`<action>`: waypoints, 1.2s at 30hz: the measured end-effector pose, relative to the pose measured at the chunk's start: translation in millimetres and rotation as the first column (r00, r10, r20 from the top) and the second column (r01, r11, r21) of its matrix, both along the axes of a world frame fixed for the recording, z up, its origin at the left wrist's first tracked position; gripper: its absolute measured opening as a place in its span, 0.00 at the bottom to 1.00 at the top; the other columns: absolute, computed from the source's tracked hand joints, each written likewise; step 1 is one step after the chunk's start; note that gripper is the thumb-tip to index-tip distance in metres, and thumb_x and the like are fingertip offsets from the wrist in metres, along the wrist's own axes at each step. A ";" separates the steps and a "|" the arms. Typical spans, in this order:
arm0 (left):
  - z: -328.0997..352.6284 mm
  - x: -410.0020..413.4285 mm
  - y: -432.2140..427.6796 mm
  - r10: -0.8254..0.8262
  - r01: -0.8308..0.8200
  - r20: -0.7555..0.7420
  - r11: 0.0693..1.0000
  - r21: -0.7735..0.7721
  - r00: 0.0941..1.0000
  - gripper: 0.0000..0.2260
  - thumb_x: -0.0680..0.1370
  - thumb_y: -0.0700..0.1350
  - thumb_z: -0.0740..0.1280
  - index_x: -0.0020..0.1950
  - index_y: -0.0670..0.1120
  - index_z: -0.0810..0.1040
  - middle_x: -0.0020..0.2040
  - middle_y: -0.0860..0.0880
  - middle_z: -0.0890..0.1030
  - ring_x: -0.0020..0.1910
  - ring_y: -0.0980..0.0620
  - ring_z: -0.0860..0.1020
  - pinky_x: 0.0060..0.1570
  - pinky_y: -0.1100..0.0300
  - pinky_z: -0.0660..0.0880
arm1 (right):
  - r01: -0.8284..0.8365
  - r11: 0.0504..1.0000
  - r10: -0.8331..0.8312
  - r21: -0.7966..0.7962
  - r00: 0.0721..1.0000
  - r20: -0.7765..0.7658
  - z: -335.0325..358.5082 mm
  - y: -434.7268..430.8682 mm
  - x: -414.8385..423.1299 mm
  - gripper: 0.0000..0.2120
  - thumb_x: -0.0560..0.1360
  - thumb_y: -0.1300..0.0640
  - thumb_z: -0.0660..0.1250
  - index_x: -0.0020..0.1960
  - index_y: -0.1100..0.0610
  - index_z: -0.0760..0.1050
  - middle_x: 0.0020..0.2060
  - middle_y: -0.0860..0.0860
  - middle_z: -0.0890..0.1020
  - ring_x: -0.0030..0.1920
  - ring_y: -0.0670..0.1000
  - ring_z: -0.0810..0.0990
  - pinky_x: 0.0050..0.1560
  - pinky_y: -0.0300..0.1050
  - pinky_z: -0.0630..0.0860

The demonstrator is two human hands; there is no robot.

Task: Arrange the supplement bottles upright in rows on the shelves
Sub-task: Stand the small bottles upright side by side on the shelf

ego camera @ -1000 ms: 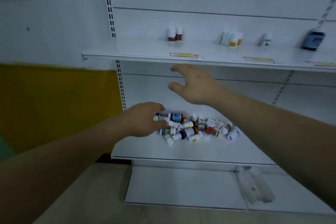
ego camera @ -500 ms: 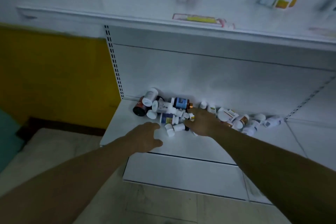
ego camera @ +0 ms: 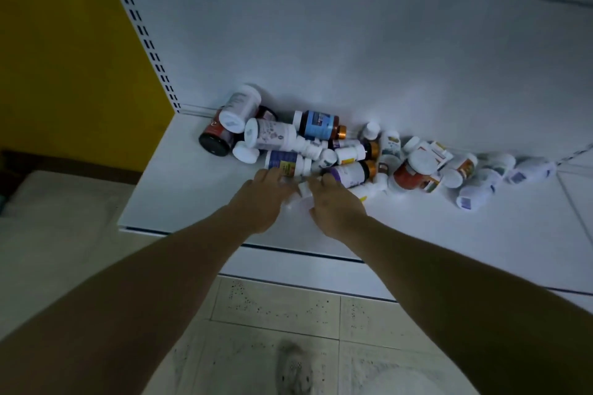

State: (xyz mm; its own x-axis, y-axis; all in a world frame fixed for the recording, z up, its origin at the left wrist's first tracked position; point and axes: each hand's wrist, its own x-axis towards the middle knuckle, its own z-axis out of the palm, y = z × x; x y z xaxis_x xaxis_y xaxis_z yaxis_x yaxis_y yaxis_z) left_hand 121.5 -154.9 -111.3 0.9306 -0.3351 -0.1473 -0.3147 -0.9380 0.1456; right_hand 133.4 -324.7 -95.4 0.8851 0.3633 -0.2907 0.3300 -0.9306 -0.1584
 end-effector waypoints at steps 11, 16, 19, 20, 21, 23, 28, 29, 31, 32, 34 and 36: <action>43.4 -45.4 19.3 0.228 -0.824 -0.816 -0.088 -0.560 0.531 0.11 0.80 0.42 0.60 0.61 0.41 0.72 0.50 0.41 0.79 0.45 0.46 0.79 0.46 0.54 0.77 | 0.377 0.802 -0.324 0.463 0.926 -0.193 24.7 4.7 -30.7 0.10 0.77 0.50 0.62 0.52 0.55 0.75 0.45 0.53 0.77 0.45 0.53 0.76 0.42 0.43 0.70; 128.3 -106.1 29.1 -0.266 -0.780 -0.782 -0.484 -0.397 0.563 0.14 0.78 0.45 0.56 0.58 0.45 0.77 0.39 0.41 0.81 0.32 0.47 0.78 0.33 0.59 0.76 | 0.806 -0.300 0.016 0.510 0.539 -0.842 105.1 18.2 -98.5 0.12 0.80 0.58 0.55 0.59 0.58 0.73 0.39 0.56 0.80 0.34 0.52 0.80 0.34 0.41 0.75; 180.1 -145.4 28.4 -0.328 -0.753 -0.704 -0.479 -0.452 0.630 0.15 0.72 0.52 0.63 0.53 0.48 0.81 0.38 0.41 0.80 0.31 0.48 0.77 0.31 0.61 0.75 | 0.746 -0.393 0.129 0.539 0.624 -0.770 154.4 25.1 -141.3 0.14 0.80 0.58 0.53 0.61 0.55 0.74 0.38 0.58 0.79 0.32 0.52 0.76 0.32 0.41 0.72; 195.9 -157.7 28.0 -0.324 -0.738 -0.683 -0.472 -0.483 0.655 0.15 0.69 0.53 0.66 0.50 0.48 0.82 0.38 0.42 0.80 0.30 0.49 0.76 0.29 0.62 0.74 | 0.731 -0.421 0.148 0.536 0.639 -0.755 169.4 28.0 -153.9 0.13 0.80 0.57 0.54 0.59 0.55 0.75 0.38 0.57 0.79 0.31 0.51 0.75 0.32 0.40 0.71; 210.1 -169.0 27.9 -0.309 -0.716 -0.664 -0.469 -0.517 0.681 0.14 0.66 0.52 0.68 0.49 0.49 0.82 0.38 0.42 0.80 0.29 0.50 0.76 0.27 0.63 0.73 | 0.720 -0.450 0.160 0.528 0.647 -0.746 184.2 31.5 -165.9 0.12 0.80 0.55 0.56 0.57 0.55 0.76 0.38 0.56 0.78 0.31 0.50 0.74 0.32 0.39 0.72; 233.7 -188.0 28.0 -0.278 -0.664 -0.615 -0.465 -0.586 0.738 0.11 0.67 0.47 0.68 0.49 0.50 0.79 0.38 0.44 0.80 0.29 0.50 0.77 0.25 0.63 0.72 | 0.688 -0.484 0.142 0.541 0.671 -0.727 209.7 36.7 -187.1 0.10 0.79 0.54 0.60 0.53 0.55 0.79 0.40 0.54 0.78 0.31 0.49 0.75 0.32 0.39 0.73; 280.1 -222.5 24.2 -0.244 -0.548 -0.495 -0.465 -0.695 0.834 0.13 0.69 0.49 0.65 0.51 0.52 0.82 0.41 0.45 0.82 0.37 0.51 0.81 0.28 0.61 0.75 | 0.578 -0.534 0.059 0.617 0.753 -0.655 261.9 34.1 -229.5 0.08 0.77 0.56 0.63 0.53 0.55 0.79 0.38 0.55 0.80 0.31 0.50 0.76 0.30 0.40 0.75; 289.9 -227.0 21.2 -0.229 -0.523 -0.473 -0.459 -0.718 0.851 0.13 0.69 0.50 0.65 0.52 0.53 0.82 0.42 0.45 0.82 0.37 0.51 0.81 0.29 0.61 0.76 | 0.555 -0.557 0.048 0.618 0.764 -0.643 272.9 31.6 -235.5 0.09 0.77 0.55 0.62 0.52 0.54 0.79 0.36 0.55 0.80 0.30 0.50 0.76 0.30 0.40 0.75; 309.0 -234.5 11.7 -0.197 -0.467 -0.424 -0.427 -0.774 0.884 0.12 0.74 0.49 0.62 0.55 0.56 0.80 0.42 0.45 0.82 0.36 0.51 0.80 0.31 0.60 0.76 | 0.512 -0.572 0.015 0.641 0.788 -0.616 294.5 25.6 -245.1 0.10 0.78 0.55 0.60 0.52 0.54 0.80 0.34 0.55 0.79 0.29 0.50 0.75 0.31 0.40 0.75; 318.8 -237.1 5.7 -0.190 -0.443 -0.401 -0.413 -0.796 0.896 0.11 0.77 0.47 0.60 0.56 0.56 0.79 0.41 0.44 0.82 0.36 0.50 0.80 0.31 0.60 0.77 | 0.486 -0.567 -0.006 0.664 0.804 -0.594 304.7 21.7 -248.6 0.10 0.78 0.55 0.60 0.52 0.54 0.79 0.34 0.55 0.78 0.29 0.50 0.75 0.32 0.40 0.75; 340.1 -240.1 -7.2 -0.206 -0.420 -0.367 -0.396 -0.817 0.907 0.11 0.80 0.46 0.58 0.57 0.53 0.78 0.41 0.44 0.82 0.37 0.50 0.80 0.32 0.60 0.77 | 0.430 -0.558 -0.049 0.710 0.837 -0.545 323.8 12.4 -252.8 0.10 0.78 0.54 0.61 0.53 0.55 0.79 0.33 0.55 0.78 0.29 0.50 0.74 0.33 0.41 0.74; 361.7 -241.0 -21.7 -0.247 -0.421 -0.348 -0.387 -0.820 0.904 0.12 0.76 0.48 0.63 0.57 0.51 0.79 0.42 0.45 0.81 0.36 0.50 0.80 0.32 0.60 0.77 | 0.379 -0.554 -0.086 0.741 0.859 -0.504 341.1 1.0 -254.5 0.10 0.78 0.54 0.61 0.53 0.55 0.79 0.33 0.54 0.78 0.29 0.50 0.75 0.31 0.41 0.74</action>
